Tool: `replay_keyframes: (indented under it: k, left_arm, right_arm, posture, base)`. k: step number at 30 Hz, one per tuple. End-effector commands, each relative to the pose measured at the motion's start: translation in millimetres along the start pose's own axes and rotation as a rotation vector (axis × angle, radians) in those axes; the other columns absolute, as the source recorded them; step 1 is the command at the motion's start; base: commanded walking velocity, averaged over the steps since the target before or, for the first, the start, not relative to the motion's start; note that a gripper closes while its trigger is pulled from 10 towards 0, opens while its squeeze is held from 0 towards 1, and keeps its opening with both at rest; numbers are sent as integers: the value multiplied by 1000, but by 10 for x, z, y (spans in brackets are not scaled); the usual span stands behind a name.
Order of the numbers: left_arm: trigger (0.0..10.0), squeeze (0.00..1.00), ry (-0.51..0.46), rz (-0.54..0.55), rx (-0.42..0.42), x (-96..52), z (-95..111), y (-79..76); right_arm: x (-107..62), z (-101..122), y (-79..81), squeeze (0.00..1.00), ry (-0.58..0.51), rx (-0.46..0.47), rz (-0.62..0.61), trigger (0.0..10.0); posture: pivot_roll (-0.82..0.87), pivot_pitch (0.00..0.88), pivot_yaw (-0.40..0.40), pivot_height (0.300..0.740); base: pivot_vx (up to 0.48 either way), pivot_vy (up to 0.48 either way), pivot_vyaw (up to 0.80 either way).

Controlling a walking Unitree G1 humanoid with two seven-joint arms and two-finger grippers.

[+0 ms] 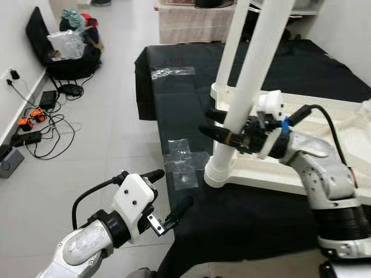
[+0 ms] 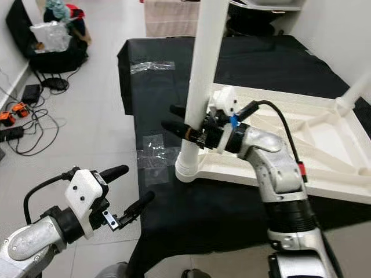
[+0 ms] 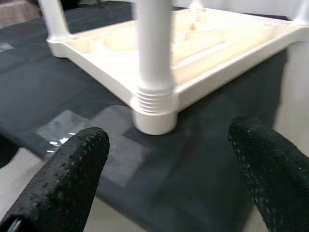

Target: Building children table

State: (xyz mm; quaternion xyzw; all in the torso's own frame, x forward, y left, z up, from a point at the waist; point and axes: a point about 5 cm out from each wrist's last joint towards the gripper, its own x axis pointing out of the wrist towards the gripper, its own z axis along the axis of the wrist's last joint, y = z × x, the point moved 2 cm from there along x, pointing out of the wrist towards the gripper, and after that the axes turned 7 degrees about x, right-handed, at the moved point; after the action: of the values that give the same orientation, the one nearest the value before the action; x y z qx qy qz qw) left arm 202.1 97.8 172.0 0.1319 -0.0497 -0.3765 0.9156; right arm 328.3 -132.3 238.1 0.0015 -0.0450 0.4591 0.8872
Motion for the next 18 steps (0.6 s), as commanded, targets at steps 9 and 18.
replay_keyframes:
  k: [9, 18]
  left_arm:
    - [10000, 0, -5, -4, -16, 25, -4, -68]
    - [10000, 0, -7, 0, -17, 23, 4, -61]
  right_arm:
    - [43, -414, -286, 0, 126, 101, -394, 10000]
    - [51, -458, -386, 0, 164, 105, -654, 10000]
  posture:
    - [60, 146, -34, 740]
    - [60, 165, -34, 740]
  base:
    - [0, 0, 0]
    - [0, 0, 0]
